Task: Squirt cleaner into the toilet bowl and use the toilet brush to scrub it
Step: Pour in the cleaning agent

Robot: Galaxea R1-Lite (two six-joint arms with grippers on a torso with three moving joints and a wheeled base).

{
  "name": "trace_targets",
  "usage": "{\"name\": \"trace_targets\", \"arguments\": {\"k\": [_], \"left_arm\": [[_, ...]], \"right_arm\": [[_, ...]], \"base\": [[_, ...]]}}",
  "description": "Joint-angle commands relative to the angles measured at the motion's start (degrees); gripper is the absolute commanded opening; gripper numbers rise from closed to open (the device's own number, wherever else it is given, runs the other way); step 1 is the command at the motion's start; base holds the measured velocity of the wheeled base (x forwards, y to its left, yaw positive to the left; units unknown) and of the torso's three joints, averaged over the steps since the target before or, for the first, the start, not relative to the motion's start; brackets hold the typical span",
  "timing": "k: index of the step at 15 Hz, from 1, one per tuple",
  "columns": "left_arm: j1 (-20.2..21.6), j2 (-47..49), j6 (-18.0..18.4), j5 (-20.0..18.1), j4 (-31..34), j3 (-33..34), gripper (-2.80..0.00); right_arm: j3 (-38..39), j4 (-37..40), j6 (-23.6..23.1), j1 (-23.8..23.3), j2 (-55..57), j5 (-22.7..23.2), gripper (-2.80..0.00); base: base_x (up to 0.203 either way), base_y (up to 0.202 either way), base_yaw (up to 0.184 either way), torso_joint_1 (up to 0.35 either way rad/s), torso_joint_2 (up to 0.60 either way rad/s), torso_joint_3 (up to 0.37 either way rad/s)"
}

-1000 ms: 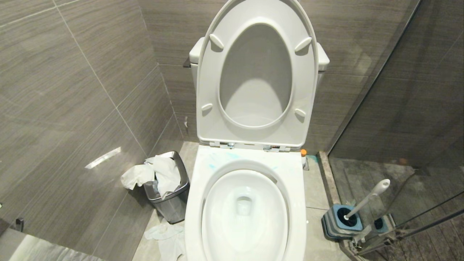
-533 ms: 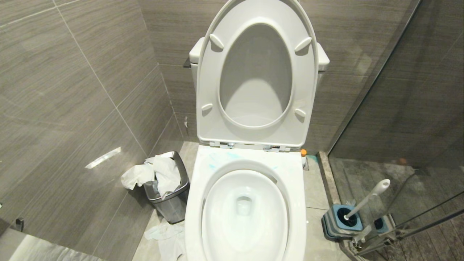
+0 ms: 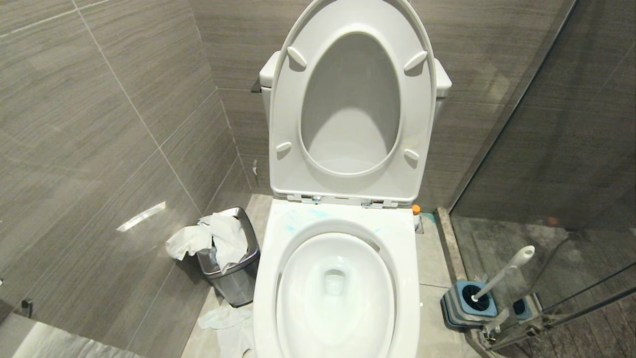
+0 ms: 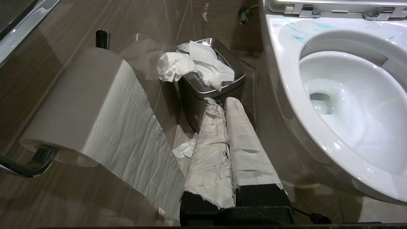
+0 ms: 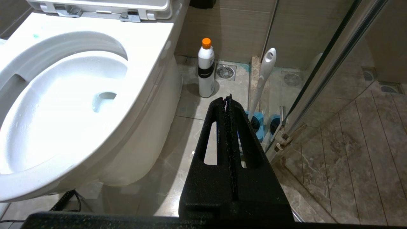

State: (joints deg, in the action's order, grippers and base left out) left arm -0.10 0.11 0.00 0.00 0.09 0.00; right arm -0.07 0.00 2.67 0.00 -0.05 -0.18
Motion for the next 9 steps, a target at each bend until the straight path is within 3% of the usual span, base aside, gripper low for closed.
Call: {"name": "trace_targets", "arguments": {"k": [1, 9], "left_arm": [[0.01, 0.07, 0.0, 0.0, 0.0, 0.0, -2.8], [0.01, 0.07, 0.0, 0.0, 0.0, 0.0, -2.8]], "right_arm": [[-0.01, 0.0, 0.06, 0.0, 0.05, 0.01, -2.8], [-0.01, 0.0, 0.14, 0.0, 0.05, -0.07, -2.8]], "base": [[0.0, 0.0, 0.0, 0.0, 0.0, 0.0], [0.0, 0.0, 0.0, 0.0, 0.0, 0.0]]}}
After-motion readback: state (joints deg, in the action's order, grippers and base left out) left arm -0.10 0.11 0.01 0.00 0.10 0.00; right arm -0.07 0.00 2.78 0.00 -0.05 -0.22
